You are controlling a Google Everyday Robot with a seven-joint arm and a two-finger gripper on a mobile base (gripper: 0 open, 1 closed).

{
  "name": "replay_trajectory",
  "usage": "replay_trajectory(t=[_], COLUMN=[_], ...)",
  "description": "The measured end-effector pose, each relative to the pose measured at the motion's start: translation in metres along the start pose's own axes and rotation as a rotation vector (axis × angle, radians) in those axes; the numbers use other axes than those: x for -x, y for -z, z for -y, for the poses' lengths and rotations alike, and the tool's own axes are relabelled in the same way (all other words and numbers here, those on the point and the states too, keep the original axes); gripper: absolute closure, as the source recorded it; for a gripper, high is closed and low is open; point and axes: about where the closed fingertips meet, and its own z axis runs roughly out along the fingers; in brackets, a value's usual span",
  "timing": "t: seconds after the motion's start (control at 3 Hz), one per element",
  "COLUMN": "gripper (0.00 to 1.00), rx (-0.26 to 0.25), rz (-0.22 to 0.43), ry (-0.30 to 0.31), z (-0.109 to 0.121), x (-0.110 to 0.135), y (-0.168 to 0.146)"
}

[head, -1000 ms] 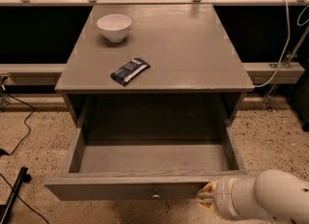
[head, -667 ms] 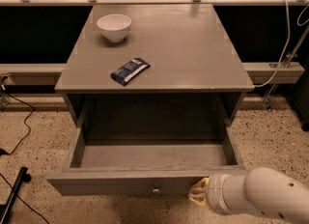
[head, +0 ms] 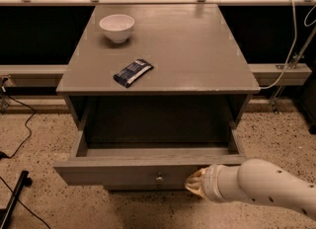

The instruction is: Close top drawer

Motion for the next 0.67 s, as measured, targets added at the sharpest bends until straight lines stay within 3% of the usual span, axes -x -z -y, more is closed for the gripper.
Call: replay_trajectory(t=[0.67], gripper=[1.00], rx=[-0.010], rz=[0.051], ry=[-0.021], z=[0.050], x=[-0.007], y=[-0.037])
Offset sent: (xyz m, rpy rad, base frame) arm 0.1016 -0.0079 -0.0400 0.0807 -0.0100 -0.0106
